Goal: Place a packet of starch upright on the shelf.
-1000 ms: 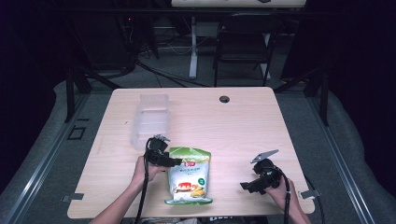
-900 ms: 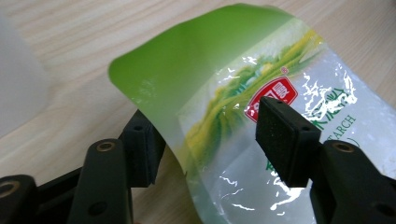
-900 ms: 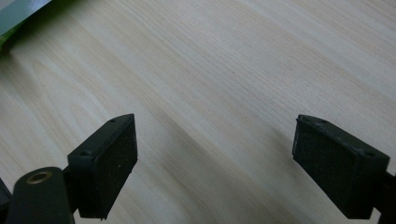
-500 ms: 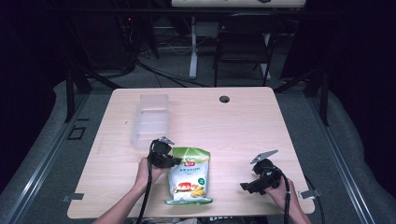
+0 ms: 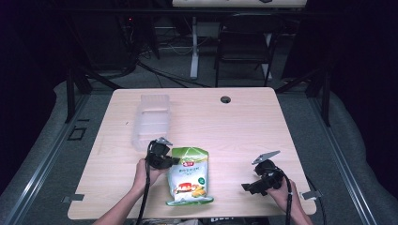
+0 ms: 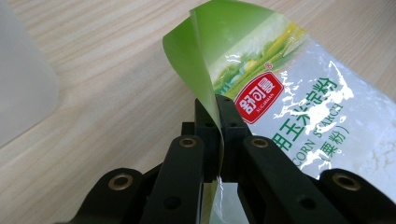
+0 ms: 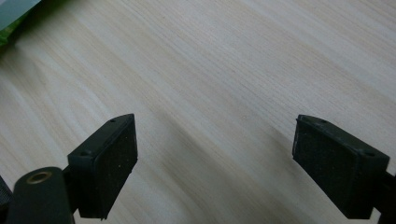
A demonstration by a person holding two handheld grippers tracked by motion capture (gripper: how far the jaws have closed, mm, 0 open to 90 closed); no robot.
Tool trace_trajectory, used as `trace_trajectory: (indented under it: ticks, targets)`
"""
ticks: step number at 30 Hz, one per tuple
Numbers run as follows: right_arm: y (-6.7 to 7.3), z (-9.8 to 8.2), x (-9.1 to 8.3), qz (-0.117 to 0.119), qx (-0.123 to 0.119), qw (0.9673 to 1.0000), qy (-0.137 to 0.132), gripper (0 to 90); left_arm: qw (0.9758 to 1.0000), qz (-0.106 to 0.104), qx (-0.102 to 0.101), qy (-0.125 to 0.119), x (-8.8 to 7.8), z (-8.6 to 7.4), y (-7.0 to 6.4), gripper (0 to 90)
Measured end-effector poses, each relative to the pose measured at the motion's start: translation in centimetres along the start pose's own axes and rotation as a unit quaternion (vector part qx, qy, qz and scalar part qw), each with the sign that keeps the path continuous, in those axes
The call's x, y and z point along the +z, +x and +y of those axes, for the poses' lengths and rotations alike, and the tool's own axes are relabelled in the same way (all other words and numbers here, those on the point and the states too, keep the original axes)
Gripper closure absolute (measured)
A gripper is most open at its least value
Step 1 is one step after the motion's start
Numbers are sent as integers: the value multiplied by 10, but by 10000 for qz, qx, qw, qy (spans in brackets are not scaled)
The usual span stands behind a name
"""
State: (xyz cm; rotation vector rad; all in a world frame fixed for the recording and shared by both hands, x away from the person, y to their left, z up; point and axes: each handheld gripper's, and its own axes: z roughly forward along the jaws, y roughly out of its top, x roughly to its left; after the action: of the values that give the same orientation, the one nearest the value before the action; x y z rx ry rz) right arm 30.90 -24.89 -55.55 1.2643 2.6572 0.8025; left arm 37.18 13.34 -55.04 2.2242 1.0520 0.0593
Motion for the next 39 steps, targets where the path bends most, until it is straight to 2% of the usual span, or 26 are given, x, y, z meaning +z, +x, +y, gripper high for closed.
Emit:
trace_trajectory:
  ticks: [4, 8, 9, 14, 18, 23, 26, 29, 32, 37, 39]
  targets:
    - [-1, 0, 0, 5, 16, 10000, -6, 135, 10000, 74, 41, -23, -4, -2, 2, 893]
    - [-1, -1, -1, -2, 8, 10000, 3, 135, 9997, 185, 64, -160, -7, -3, 3, 895]
    - [-1, -1, -1, -11, 13, 10000, 0, 135, 9998, 116, 98, -147, -9, -3, 4, 896]
    - [-1, -1, 0, -2, 16, 10000, 7, 135, 9993, 108, 105, -347, -17, -2, 1, 898]
    - [-2, -1, 0, -25, 0, 10000, 31, 135, 9987, 93, 189, -455, -24, 0, -2, 898]
    - [-2, -1, 0, -15, 5, 10000, 19, 135, 9984, 47, 300, -477, -35, 1, -1, 897]
    - [-2, -1, 0, -20, 0, 10000, 17, 135, 9981, 78, 295, -527, -38, 1, -1, 897]
    - [-2, -1, 0, -19, 13, 10000, 13, 135, 9977, 35, 290, -610, -43, 1, 0, 898]
    - [-2, -1, 1, 1, 32, 10000, -3, 135, 9972, -145, 295, -672, -52, 3, 0, 898]
    - [-2, -1, 1, 9, 57, 10000, -26, 135, 9965, -162, 327, -750, -60, 4, -2, 898]
    - [-2, -1, 1, 9, 59, 10000, -24, 135, 9964, -232, 314, -750, -62, 4, -1, 898]
